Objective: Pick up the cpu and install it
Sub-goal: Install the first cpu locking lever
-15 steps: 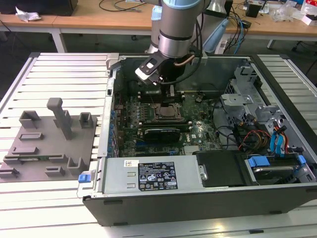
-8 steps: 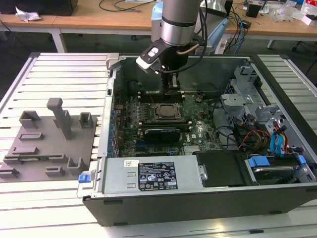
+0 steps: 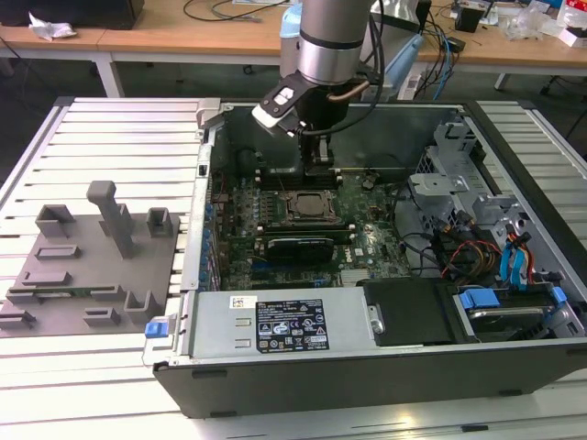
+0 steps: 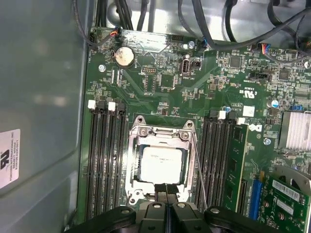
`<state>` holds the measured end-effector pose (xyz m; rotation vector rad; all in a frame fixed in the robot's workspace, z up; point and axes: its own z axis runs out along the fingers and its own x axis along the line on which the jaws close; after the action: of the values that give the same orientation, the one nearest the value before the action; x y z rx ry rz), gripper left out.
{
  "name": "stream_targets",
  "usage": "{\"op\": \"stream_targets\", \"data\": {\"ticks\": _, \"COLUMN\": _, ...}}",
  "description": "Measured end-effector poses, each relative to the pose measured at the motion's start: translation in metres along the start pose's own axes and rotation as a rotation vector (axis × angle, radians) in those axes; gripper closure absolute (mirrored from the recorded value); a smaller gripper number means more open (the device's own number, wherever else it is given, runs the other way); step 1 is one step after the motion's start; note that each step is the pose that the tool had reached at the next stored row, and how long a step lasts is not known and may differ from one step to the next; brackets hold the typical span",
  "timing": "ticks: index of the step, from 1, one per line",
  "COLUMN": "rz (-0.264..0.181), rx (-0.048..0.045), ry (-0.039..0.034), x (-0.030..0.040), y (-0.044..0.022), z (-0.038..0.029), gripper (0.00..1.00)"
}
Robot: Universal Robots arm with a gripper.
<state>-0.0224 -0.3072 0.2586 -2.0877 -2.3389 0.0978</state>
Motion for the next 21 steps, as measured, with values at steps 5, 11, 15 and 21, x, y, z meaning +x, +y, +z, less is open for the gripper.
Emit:
{"op": "stream_targets", "data": {"ticks": 5, "rz": -0.165, "rx": -0.0063, "ry": -0.0081, "x": 0.0000, "y": 0.0000, "z": 0.0000, "gripper": 0.89}}
{"op": "stream_targets", "data": {"ticks": 11, "rz": -0.323, "rx": -0.0123, "ry": -0.0161, "x": 0.0000, "y": 0.0001, "z": 0.0000, "gripper": 0.89}}
{"op": "stream_targets", "data": {"ticks": 15, "rz": -0.450, "rx": -0.0171, "ry": -0.0223, "x": 0.0000, "y": 0.0002, "z": 0.0001, "gripper": 0.89}}
{"op": "stream_targets", "data": {"ticks": 21, "rz": -0.590, "rx": -0.0225, "ry": -0.0293, "x": 0.0000, "y": 0.0002, "z": 0.0001, "gripper": 0.89}}
